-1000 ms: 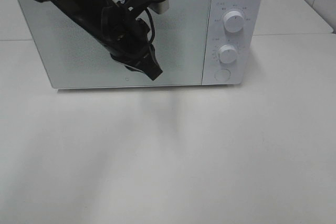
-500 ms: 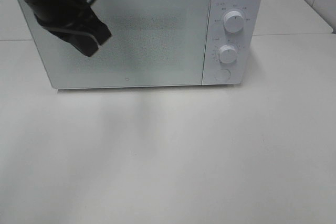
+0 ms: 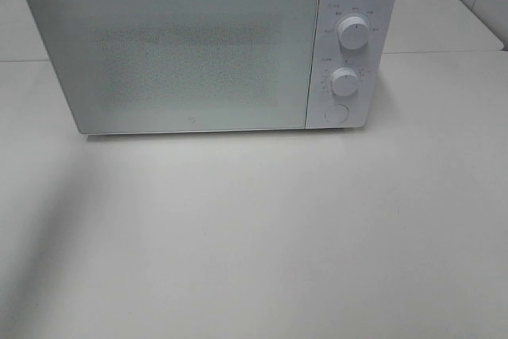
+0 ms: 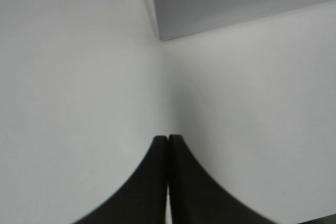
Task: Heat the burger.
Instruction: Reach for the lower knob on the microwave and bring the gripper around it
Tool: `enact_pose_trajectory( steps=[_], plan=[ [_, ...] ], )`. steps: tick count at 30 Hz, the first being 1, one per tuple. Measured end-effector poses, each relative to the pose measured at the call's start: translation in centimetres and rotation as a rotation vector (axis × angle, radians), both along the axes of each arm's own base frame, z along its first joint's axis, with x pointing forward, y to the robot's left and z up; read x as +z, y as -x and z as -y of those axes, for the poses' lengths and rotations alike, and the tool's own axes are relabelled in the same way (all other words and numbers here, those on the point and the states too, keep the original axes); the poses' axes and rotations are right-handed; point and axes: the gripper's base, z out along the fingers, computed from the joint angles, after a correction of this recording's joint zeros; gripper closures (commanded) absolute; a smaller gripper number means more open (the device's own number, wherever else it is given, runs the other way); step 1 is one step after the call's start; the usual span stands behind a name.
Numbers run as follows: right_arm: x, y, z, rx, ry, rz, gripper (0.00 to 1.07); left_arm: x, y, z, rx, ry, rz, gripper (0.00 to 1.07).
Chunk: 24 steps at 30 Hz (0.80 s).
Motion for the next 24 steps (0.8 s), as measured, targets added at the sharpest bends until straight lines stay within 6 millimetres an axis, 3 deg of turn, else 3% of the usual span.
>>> enact_pose_trajectory(
  steps=[2, 3, 4, 6, 7, 8, 9, 11, 12, 13, 15, 16, 17, 19, 24],
  plan=[
    [0.0, 0.0, 0.0, 0.000, 0.000, 0.000, 0.41, 0.7, 2.7, -1.0, 0.031, 0.005, 0.038, 1.06],
    [0.0, 0.0, 0.0, 0.000, 0.000, 0.000, 0.41, 0.7, 2.7, -1.0, 0.031, 0.005, 0.038, 1.06],
    [0.0, 0.0, 0.0, 0.000, 0.000, 0.000, 0.41, 0.9, 4.4, -1.2, 0.033, 0.007, 0.059, 1.06],
    [0.0, 0.0, 0.0, 0.000, 0.000, 0.000, 0.41, 0.9, 5.2, -1.3, 0.033, 0.008, 0.068, 1.06],
    [0.0, 0.0, 0.0, 0.000, 0.000, 0.000, 0.41, 0.7, 7.1, -1.4, 0.033, 0.010, 0.085, 1.06],
    [0.0, 0.0, 0.0, 0.000, 0.000, 0.000, 0.41, 0.7, 7.1, -1.4, 0.033, 0.010, 0.085, 1.06],
    [0.0, 0.0, 0.0, 0.000, 0.000, 0.000, 0.41, 0.4, 9.0, -1.6, 0.033, 0.012, 0.102, 1.06],
    [0.0, 0.0, 0.0, 0.000, 0.000, 0.000, 0.41, 0.2, 9.7, -1.7, 0.033, 0.013, 0.108, 1.06],
    [0.0, 0.0, 0.0, 0.000, 0.000, 0.000, 0.41, -0.3, 11.4, -1.8, 0.033, 0.014, 0.123, 1.06],
    [0.0, 0.0, 0.0, 0.000, 0.000, 0.000, 0.41, -0.3, 11.4, -1.8, 0.033, 0.014, 0.123, 1.06],
    [0.0, 0.0, 0.0, 0.000, 0.000, 0.000, 0.41, -1.1, 13.8, -2.0, 0.033, 0.017, 0.147, 1.06],
    [0.0, 0.0, 0.0, 0.000, 0.000, 0.000, 0.41, -1.1, 13.8, -2.0, 0.033, 0.017, 0.147, 1.06],
    [0.0, 0.0, 0.0, 0.000, 0.000, 0.000, 0.41, -1.8, 15.4, -2.2, 0.033, 0.019, 0.166, 1.06],
    [0.0, 0.0, 0.0, 0.000, 0.000, 0.000, 0.41, -2.1, 16.1, -2.2, 0.033, 0.020, 0.175, 1.06],
    [0.0, 0.0, 0.0, 0.000, 0.000, 0.000, 0.41, -3.9, 20.2, -2.6, 0.032, 0.029, 0.258, 1.06]
  ],
)
